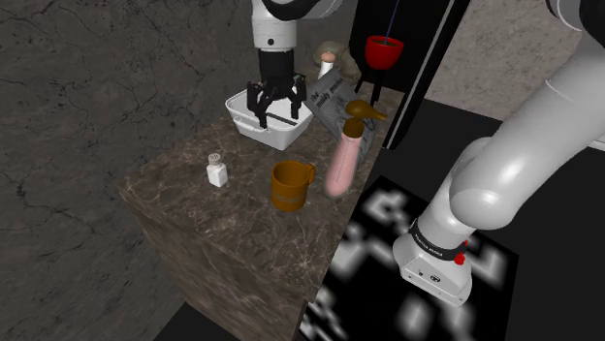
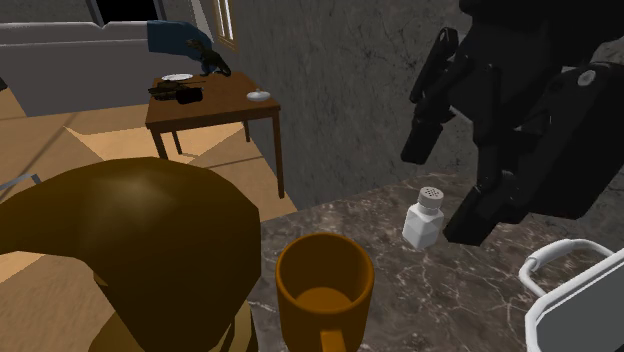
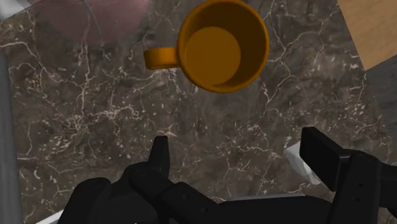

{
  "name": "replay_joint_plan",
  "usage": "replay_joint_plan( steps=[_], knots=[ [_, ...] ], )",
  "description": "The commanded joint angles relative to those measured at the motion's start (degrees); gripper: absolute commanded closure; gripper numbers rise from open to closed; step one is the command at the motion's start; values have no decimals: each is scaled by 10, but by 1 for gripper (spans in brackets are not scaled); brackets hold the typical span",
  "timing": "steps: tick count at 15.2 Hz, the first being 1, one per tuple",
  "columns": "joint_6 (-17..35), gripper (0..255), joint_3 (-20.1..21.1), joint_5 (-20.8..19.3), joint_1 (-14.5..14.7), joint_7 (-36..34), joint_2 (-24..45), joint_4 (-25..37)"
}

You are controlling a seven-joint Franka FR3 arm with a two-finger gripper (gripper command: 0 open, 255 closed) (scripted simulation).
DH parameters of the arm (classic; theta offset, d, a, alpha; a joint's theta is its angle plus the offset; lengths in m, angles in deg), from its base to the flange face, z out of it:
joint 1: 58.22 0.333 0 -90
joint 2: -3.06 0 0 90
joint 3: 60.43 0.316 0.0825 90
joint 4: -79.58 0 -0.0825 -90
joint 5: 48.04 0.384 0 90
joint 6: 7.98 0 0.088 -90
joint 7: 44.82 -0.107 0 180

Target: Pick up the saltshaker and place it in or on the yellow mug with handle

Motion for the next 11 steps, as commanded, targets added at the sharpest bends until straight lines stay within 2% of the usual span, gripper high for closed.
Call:
replay_joint_plan(
  steps=[1,6,11],
  knots=[
    [5,0,10,-10,5,-20,48,37],
    [9,0,29,-41,25,-71,168,136],
    [-8,0,35,-75,55,-117,295,260]
  ],
)
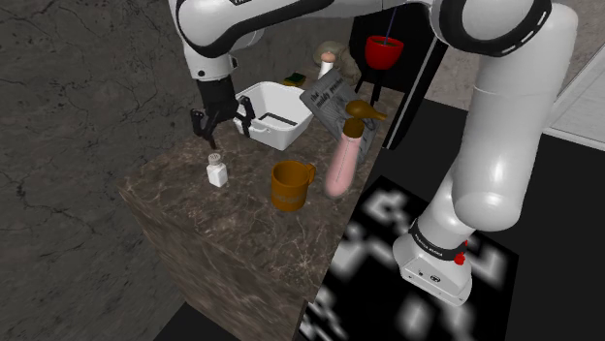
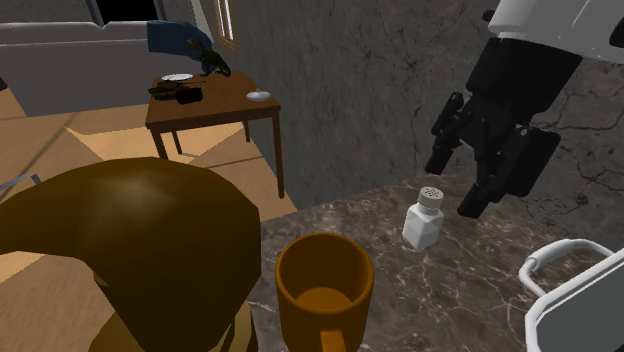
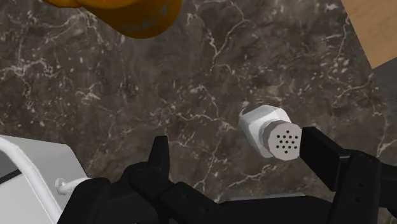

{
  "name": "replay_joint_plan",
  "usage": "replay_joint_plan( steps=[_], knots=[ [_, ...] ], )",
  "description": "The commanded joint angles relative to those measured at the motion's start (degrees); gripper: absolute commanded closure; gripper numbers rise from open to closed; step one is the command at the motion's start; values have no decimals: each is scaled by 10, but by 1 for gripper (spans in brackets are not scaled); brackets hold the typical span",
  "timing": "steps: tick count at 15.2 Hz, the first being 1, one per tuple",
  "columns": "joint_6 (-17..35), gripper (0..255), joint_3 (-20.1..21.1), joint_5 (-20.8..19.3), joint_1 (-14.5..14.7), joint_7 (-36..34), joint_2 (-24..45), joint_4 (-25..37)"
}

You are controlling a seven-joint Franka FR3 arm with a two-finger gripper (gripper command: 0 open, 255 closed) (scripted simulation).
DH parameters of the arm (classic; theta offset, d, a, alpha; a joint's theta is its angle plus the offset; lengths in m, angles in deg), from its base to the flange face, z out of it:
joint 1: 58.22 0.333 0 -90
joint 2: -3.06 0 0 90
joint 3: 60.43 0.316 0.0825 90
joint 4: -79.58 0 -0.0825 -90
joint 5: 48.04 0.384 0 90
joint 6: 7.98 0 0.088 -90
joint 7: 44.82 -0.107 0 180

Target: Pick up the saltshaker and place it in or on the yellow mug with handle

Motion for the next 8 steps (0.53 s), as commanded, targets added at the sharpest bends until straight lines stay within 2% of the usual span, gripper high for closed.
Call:
replay_joint_plan(
  steps=[1,5,8],
  knots=[
    [-10,0,1,-14,15,-19,56,58],
    [-44,0,-3,-37,45,-44,162,183],
    [-20,0,-3,-37,44,-44,159,155]
  ],
)
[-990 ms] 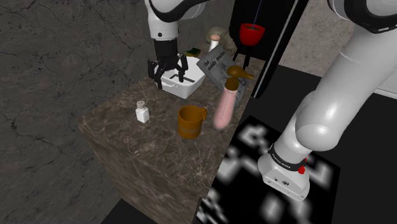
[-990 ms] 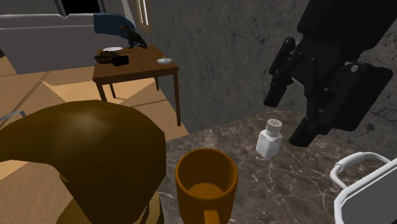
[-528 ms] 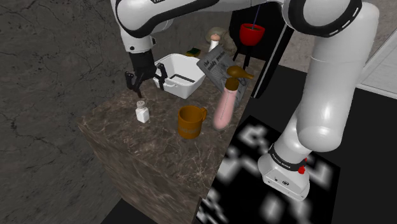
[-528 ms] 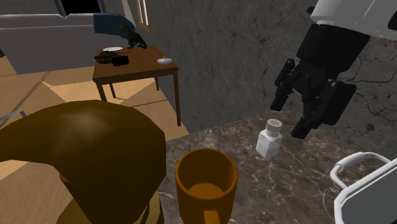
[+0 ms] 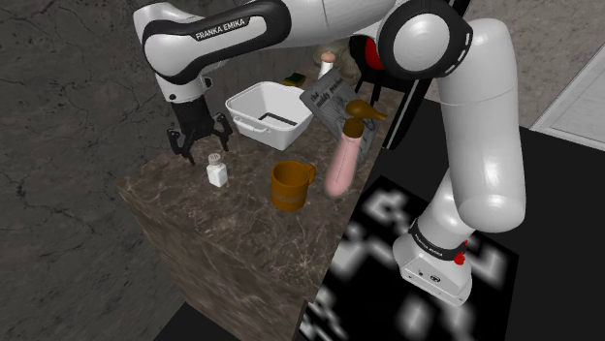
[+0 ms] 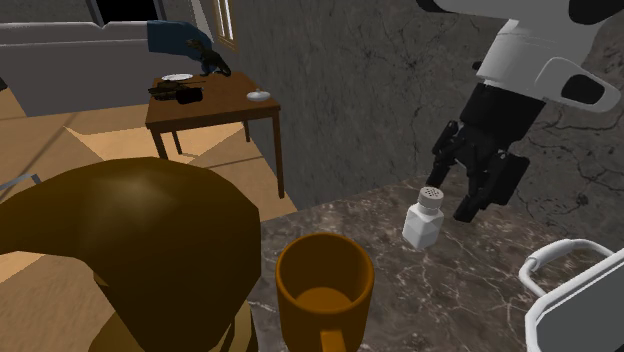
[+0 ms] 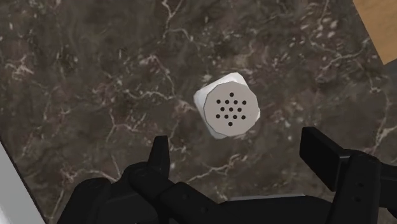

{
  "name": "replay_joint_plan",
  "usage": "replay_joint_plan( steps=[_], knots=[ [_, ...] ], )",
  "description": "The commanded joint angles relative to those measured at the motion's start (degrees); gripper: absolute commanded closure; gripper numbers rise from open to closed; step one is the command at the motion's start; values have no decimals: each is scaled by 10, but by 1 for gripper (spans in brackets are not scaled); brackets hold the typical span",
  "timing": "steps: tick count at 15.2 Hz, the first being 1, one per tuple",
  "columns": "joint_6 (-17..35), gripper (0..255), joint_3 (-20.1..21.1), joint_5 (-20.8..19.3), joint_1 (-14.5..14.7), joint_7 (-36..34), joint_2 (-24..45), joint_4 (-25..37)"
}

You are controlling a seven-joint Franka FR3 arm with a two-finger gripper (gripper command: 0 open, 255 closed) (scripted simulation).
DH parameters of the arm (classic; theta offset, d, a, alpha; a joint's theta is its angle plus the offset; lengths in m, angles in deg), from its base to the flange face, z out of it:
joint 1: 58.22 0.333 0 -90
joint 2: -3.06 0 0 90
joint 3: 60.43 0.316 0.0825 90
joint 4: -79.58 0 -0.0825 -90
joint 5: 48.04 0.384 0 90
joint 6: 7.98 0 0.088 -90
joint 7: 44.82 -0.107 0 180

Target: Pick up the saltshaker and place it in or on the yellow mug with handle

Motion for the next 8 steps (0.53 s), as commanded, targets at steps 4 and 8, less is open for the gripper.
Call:
replay_joint_plan(
  steps=[4,8],
  knots=[
    [37,0,0,-1,0,-2,3,-35],
    [42,0,0,-1,0,-2,3,-39]
  ],
)
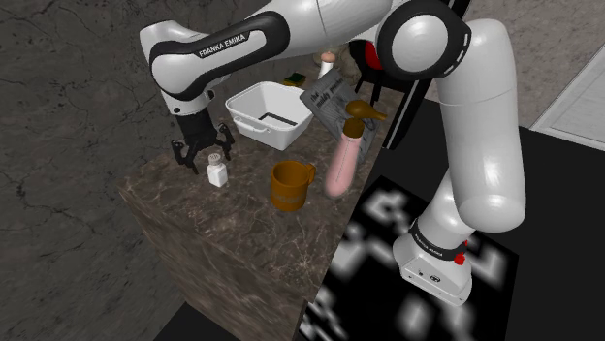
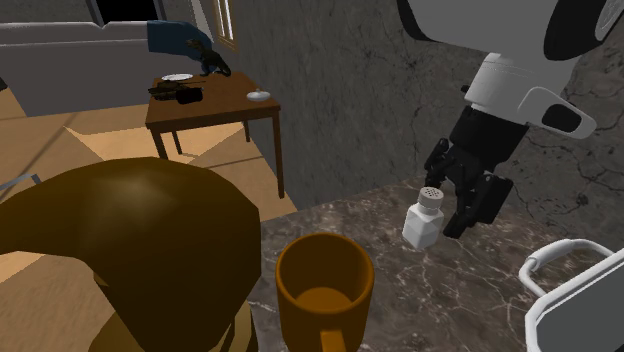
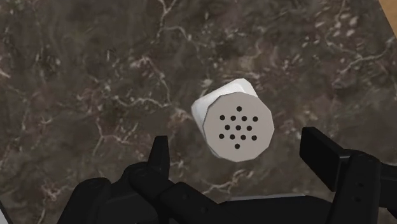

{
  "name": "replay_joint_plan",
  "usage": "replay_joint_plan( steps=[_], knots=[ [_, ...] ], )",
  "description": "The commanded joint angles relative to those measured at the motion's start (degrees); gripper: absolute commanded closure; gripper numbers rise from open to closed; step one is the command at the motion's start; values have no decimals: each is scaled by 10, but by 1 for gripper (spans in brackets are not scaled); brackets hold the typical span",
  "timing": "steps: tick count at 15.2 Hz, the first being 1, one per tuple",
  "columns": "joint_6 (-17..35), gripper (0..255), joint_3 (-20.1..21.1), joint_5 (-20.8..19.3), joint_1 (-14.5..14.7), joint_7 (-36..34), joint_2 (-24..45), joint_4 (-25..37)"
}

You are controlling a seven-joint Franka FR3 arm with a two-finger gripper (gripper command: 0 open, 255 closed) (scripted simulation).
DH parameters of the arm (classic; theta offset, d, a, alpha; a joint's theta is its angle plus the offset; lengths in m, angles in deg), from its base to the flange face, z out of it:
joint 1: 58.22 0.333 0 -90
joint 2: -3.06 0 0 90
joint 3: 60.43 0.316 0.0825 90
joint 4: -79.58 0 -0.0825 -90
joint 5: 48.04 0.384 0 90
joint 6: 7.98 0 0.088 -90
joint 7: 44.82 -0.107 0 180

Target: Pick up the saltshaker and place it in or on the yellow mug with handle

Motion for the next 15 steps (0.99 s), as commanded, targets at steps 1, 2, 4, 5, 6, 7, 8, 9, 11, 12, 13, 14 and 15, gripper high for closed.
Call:
replay_joint_plan(
  steps=[1,2,4,5,6,7,8,9,11,12,13,14,15],
  knots=[
    [1,0,0,0,0,0,0,-1],
    [1,0,0,0,0,0,0,-1],
    [1,0,0,0,0,0,0,-1],
    [1,255,0,0,0,0,0,-1],
    [1,255,0,0,0,0,0,-1],
    [1,255,0,0,0,0,0,-1],
    [1,255,0,0,0,0,0,-1],
    [1,255,0,0,0,0,0,-1],
    [1,255,0,0,0,0,0,-1],
    [1,255,0,0,0,0,0,-1],
    [1,255,0,0,0,0,0,-1],
    [1,255,0,0,0,0,0,-1],
    [-5,255,0,1,0,0,-3,2]
  ],
)
